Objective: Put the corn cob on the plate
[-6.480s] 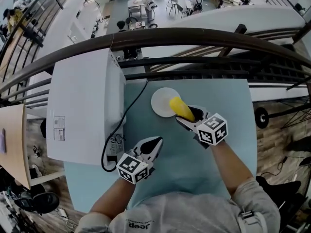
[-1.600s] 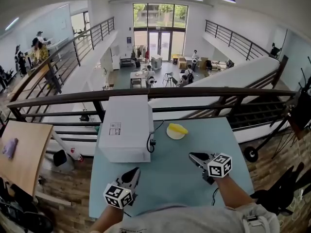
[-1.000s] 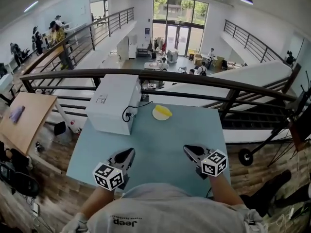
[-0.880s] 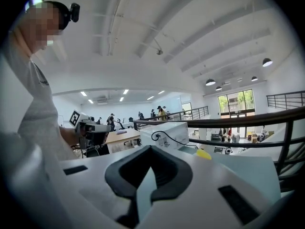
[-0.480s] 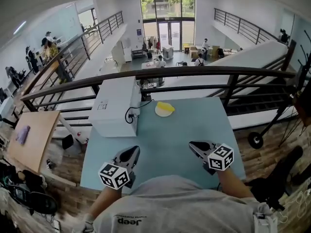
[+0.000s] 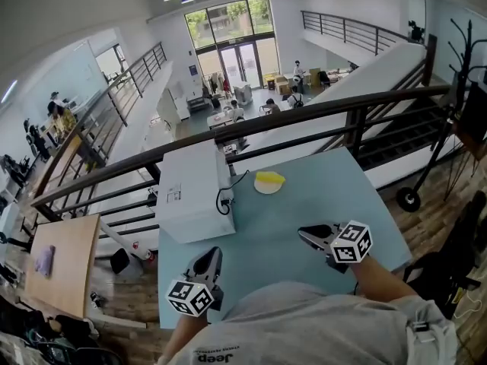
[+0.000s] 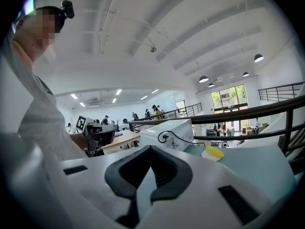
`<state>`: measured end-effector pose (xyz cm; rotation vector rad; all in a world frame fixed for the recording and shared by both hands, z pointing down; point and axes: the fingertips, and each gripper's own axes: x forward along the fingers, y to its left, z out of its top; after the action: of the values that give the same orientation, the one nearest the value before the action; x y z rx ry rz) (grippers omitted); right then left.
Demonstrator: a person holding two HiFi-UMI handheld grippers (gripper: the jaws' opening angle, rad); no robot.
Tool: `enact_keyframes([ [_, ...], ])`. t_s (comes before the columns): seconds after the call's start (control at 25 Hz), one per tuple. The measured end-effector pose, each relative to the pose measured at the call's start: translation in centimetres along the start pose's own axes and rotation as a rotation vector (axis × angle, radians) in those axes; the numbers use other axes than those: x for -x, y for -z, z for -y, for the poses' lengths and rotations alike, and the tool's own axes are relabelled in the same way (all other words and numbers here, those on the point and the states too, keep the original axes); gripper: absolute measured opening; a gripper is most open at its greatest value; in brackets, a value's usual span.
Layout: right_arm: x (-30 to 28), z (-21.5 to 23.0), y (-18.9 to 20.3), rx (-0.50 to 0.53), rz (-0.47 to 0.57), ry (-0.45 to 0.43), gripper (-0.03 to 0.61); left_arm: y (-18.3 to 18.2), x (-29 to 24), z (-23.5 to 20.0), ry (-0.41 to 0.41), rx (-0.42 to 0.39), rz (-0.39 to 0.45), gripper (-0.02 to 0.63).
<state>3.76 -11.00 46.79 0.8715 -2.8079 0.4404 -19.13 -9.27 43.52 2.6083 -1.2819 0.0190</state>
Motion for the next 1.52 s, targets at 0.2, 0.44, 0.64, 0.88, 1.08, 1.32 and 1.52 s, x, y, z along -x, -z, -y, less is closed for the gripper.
enact_keyframes([
  [0.2,-0.6,-0.2,-0.6,-0.006,-0.006,-0.018,0.018,0.5,-0.1,-0.6,-0.002,0.019,0.007,0.009],
  [0.44,0.7,1.1,0.1,-0.033,-0.011,-0.023,0.018,0.9,-1.5,1.6,0.014,0.019,0.013,0.009],
  [0.64,0.7,2.0,0.1,-0.021,-0.021,-0.042,0.017,1.4,-1.6,1.6,-0.021,0.029,0.024,0.009],
  [0.88,0.6,2.0,0.4,-0.014,-0.039,-0.056,0.017,2.0,-1.3,1.5,-0.038,0.049,0.021,0.009],
  [1.08,0.3,1.7,0.5,-0.014,-0.035,-0.057,0.017,1.4,-1.3,1.6,-0.029,0.03,0.017,0.009],
  [1.32,0.3,1.5,0.6,-0.018,-0.034,-0.051,0.018,1.3,-1.2,1.2,-0.026,0.025,0.015,0.009],
  [1.52,0.7,1.7,1.0,-0.022,-0.039,-0.04,0.017,1.3,-1.5,1.7,-0.01,0.024,0.013,0.009],
])
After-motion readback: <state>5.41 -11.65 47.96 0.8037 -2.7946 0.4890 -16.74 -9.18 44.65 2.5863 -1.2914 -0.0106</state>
